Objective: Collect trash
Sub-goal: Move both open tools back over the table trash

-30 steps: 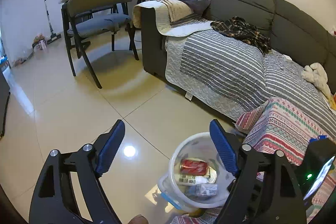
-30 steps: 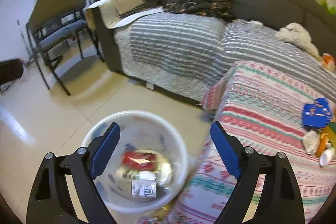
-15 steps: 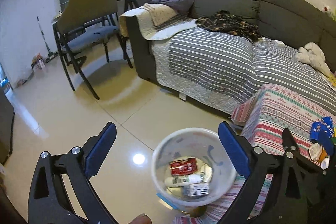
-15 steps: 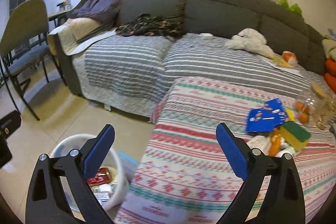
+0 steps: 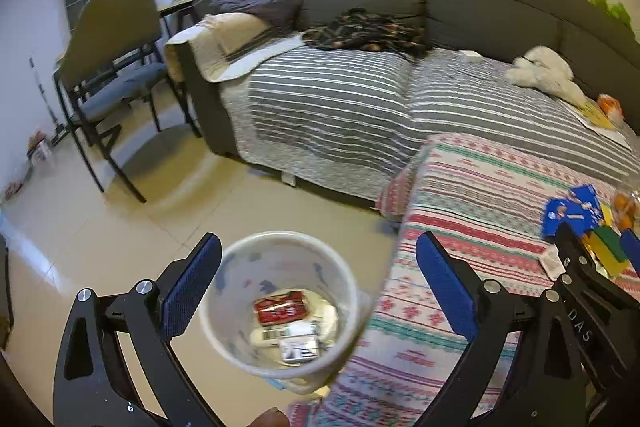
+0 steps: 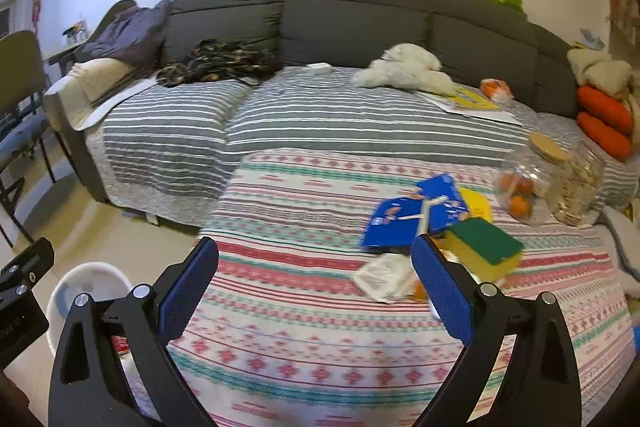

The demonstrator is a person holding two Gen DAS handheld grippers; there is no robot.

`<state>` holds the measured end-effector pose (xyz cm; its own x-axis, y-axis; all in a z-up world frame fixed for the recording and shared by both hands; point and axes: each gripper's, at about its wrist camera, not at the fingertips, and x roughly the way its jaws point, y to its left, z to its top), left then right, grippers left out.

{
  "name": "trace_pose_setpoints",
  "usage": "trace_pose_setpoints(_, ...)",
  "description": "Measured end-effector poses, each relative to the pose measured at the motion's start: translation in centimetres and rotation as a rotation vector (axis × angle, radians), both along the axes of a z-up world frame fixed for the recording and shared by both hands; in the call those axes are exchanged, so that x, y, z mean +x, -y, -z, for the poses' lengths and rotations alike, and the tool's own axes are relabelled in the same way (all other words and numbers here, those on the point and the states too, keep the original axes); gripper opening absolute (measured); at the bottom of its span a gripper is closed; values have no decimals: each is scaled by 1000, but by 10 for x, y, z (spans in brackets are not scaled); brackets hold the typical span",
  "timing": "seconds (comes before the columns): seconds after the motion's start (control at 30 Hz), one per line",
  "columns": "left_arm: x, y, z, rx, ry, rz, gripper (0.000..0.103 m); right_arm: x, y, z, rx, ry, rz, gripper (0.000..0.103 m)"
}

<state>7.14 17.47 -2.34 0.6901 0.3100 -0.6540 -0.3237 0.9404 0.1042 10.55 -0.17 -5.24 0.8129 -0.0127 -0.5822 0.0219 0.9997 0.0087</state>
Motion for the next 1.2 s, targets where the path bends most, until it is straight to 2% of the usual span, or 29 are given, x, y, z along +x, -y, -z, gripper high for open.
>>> trace_pose_setpoints(0.4,25,70,17,5,-27,101,94,2,71,10,-10,-16,97,94)
trace_pose_setpoints(0.6,32,101,22,33,-29,147,94,4,108,10,-6,-31,148,94)
trace_pose_setpoints(1.2,46,172,33,19,-42,259,94,0,177,23,-32,-91,240,94)
